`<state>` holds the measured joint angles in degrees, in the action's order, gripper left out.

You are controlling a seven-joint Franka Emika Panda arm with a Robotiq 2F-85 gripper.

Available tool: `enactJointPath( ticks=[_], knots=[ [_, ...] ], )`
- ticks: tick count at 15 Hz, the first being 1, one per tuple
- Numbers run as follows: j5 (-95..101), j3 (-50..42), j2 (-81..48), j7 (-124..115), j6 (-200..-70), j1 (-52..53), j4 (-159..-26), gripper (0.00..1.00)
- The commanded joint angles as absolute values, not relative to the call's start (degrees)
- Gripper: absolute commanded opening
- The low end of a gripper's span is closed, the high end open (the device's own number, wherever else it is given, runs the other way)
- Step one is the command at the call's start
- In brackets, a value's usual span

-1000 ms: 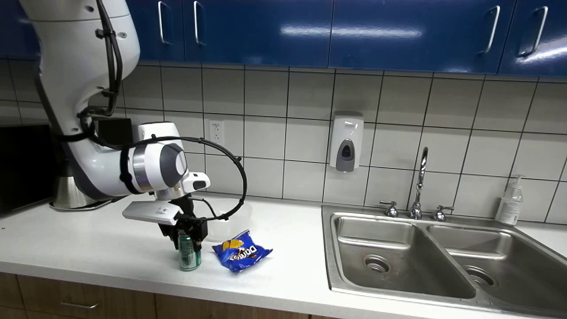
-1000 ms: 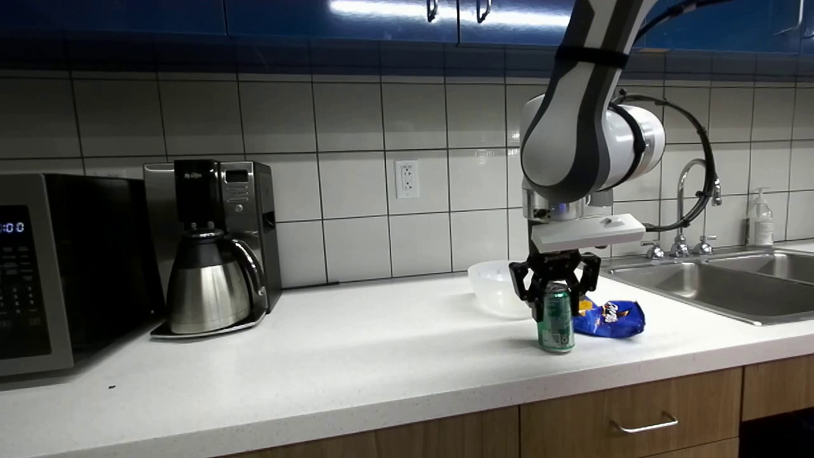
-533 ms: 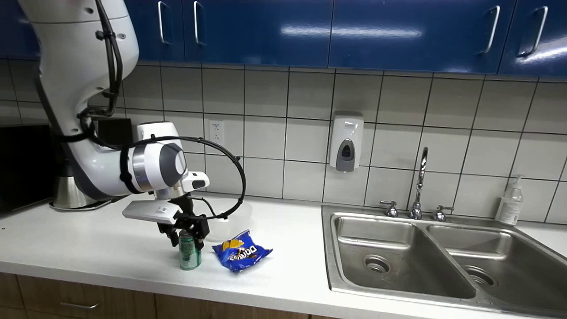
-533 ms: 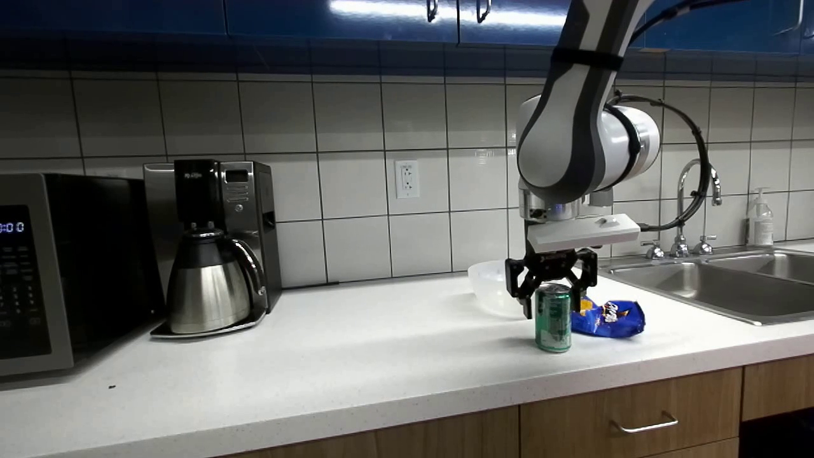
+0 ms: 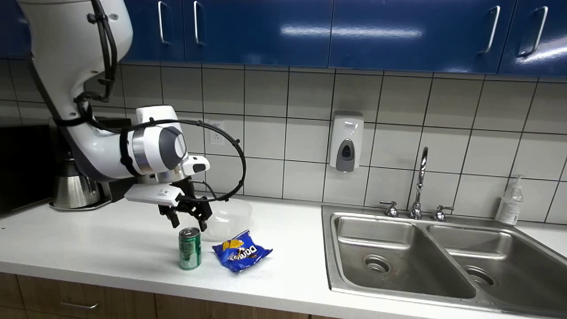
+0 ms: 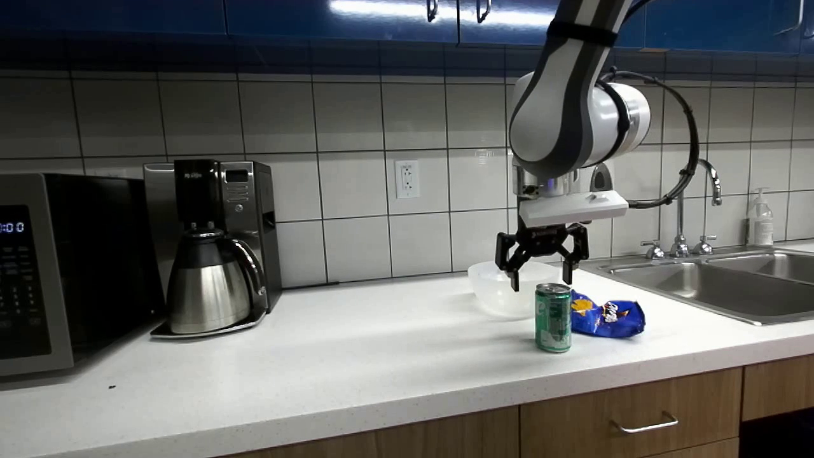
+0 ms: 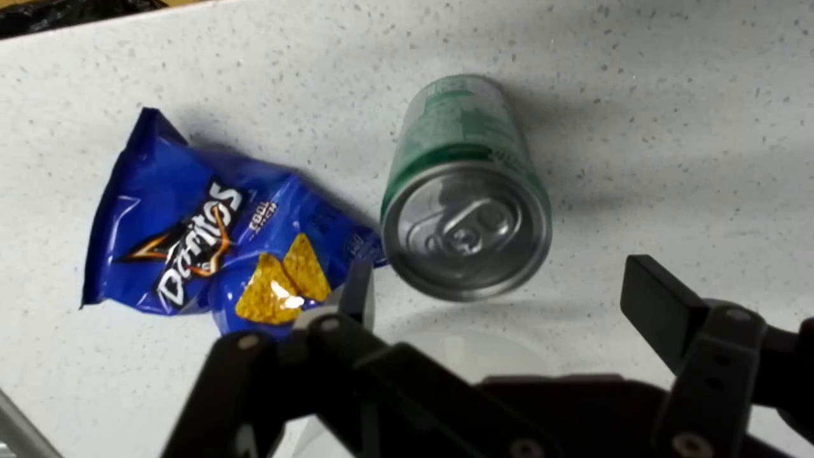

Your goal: Pick up the green sprite can and put it on the kitchen counter

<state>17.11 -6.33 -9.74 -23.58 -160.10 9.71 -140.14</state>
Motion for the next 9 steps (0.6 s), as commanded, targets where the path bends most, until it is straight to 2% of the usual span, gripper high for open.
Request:
enactJointPath(
  ticks=[1, 4, 5, 9],
  knots=[
    [15.9, -4.4, -3.4, -21.1, -153.3, 8.5, -140.0, 1.00],
    [13.6, -2.5, 0.7, -18.8, -146.6, 7.6, -140.2, 1.00],
    [15.5, -2.5, -3.0, -21.5, -151.4, 7.2, -139.6, 1.00],
    [15.2, -1.9, -2.7, -21.3, -150.8, 6.8, -139.6, 1.00]
  ],
)
